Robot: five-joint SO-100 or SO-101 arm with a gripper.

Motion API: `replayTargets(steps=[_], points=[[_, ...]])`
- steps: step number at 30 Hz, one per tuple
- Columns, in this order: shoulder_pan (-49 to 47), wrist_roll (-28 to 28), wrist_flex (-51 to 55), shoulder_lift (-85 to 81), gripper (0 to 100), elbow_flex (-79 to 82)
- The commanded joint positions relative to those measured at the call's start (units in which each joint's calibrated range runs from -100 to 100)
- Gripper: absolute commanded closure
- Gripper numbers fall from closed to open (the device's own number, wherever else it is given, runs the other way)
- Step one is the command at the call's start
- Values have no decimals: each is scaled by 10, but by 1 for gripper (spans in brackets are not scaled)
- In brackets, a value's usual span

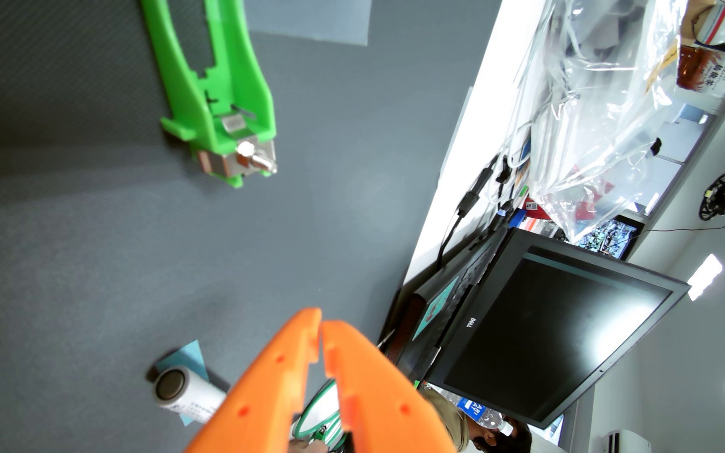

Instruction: Insert Battery

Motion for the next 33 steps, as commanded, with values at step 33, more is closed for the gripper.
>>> replayTargets(steps=[33], points=[[-41, 1, -6, -3, 98, -3]])
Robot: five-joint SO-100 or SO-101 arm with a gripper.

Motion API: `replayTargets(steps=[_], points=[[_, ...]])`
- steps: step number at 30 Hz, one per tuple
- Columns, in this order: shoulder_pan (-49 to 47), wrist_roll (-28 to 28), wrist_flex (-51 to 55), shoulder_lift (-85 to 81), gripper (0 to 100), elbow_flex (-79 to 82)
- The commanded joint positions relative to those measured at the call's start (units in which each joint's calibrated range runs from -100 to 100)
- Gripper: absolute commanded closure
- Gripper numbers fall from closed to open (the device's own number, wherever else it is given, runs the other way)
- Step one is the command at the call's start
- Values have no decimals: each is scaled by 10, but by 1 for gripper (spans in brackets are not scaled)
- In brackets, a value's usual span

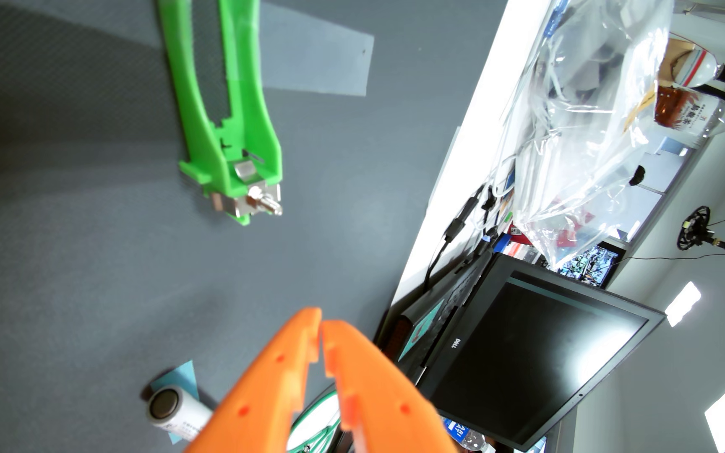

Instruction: Insert Battery

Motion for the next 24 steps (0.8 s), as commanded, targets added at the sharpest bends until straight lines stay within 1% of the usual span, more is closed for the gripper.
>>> replayTargets(steps=[1, 6, 9, 13, 15, 20, 24], points=[[-3, 0, -6, -3, 98, -3], [2, 0, 6, -2, 98, -16], [14, -1, 63, -2, 98, -45], [13, 1, 124, 1, 99, -130], [28, 2, 147, 2, 99, -176], [92, 63, 177, 9, 99, -255], [167, 77, 183, 93, 99, -325]])
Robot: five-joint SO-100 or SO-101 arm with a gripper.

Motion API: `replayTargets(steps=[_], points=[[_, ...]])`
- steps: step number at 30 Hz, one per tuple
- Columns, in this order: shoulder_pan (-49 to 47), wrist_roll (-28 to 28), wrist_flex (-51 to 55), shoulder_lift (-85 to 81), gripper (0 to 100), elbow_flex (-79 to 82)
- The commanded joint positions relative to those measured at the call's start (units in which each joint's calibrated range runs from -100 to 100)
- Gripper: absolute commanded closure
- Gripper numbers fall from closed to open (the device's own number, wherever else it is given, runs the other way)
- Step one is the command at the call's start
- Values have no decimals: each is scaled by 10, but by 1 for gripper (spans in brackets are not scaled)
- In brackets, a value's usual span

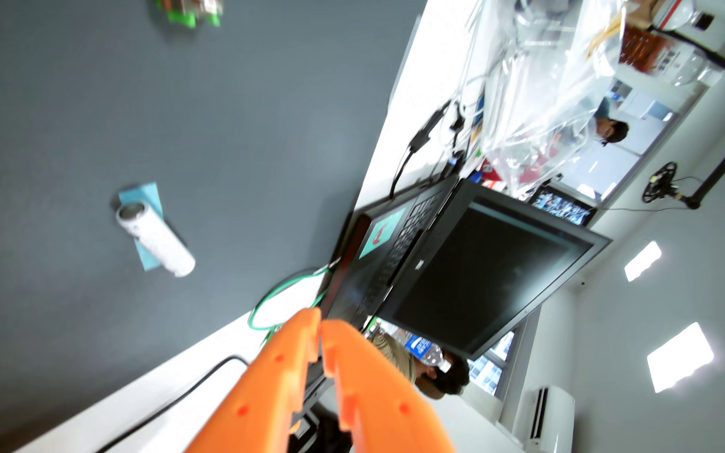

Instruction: Insert Battery

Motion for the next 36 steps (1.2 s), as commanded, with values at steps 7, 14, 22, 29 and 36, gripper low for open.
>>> replayTargets(steps=[7, 14, 22, 29, 36], points=[[122, 13, 14, 318, 99, -217], [135, 108, 62, 515, 98, -283], [235, 135, -2, 660, 98, -345], [242, 161, -36, 799, 90, -360], [226, 164, -48, 830, 88, -362]])
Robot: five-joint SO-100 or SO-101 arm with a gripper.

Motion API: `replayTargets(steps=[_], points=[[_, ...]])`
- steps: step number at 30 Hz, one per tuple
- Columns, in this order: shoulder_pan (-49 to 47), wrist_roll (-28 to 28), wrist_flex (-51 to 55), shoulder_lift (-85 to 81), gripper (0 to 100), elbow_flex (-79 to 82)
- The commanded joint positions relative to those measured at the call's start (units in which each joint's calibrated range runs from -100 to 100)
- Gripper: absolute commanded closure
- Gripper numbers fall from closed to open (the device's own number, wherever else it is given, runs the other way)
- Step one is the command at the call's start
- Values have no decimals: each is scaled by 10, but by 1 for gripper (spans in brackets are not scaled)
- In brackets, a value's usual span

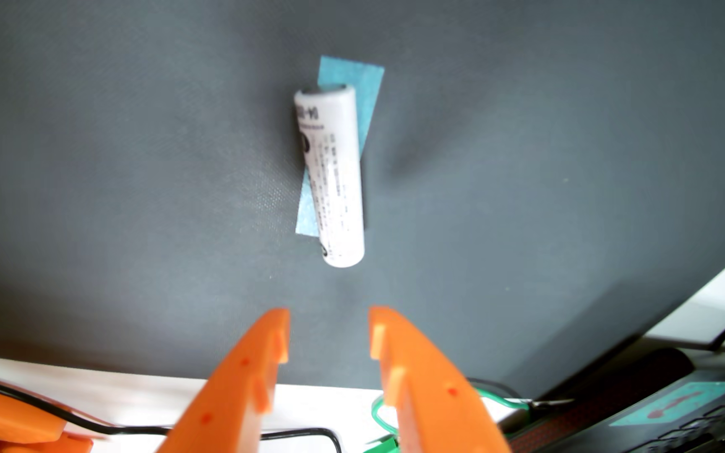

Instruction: Insert Battery

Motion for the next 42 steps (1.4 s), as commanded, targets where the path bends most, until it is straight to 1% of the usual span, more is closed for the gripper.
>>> replayTargets(steps=[1, 7, 42], points=[[-15, 4, 0, 3, 88, -22], [-44, 4, 0, 3, 88, -15], [-30, 19, 0, 96, 88, -41]])
